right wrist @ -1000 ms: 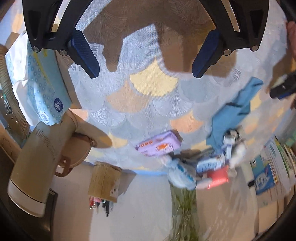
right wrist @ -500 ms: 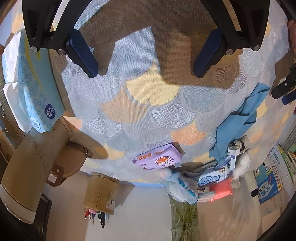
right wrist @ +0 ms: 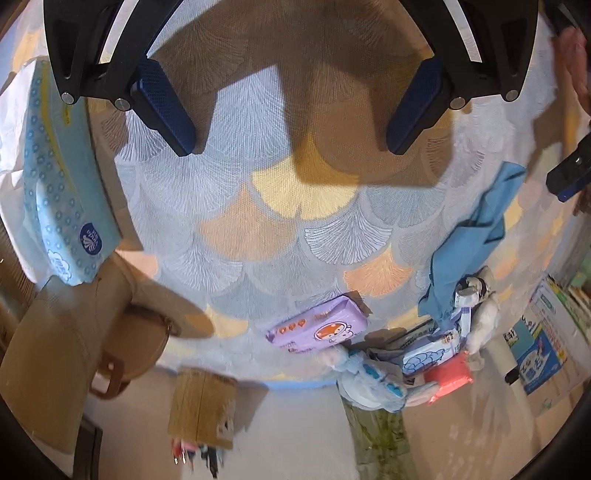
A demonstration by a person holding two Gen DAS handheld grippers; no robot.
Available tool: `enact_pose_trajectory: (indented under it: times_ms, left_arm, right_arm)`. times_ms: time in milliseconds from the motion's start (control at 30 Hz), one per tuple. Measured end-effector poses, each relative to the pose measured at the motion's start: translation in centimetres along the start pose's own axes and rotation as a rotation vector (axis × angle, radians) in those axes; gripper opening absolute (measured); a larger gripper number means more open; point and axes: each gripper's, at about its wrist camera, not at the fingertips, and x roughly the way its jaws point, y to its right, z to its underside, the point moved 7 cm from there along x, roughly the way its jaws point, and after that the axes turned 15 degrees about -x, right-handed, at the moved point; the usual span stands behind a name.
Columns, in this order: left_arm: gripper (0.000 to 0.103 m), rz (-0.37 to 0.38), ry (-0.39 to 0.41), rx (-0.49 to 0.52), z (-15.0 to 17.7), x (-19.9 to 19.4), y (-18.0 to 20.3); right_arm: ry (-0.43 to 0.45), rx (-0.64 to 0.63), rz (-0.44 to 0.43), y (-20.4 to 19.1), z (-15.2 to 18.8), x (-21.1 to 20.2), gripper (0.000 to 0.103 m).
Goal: Organize soft objects
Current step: 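Grasp the blue cloth with the left tool while the right tool grasps the pink wipes pack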
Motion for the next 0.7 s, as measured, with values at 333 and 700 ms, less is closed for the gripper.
enact_pose_trajectory:
  times_ms: [333, 700]
  left_arm:
    - [0.083, -0.024, -0.073, 0.121, -0.1, 7.9, 4.2]
    - [0.013, 0.0, -0.038, 0.162, 0.3, 7.1, 4.5]
  right_arm:
    - [0.068, 0.091, -0.052, 0.0, -8.7, 0.9, 0.103]
    - [0.097, 0.21, 0.078, 0.1, -12.3, 6.2, 0.092]
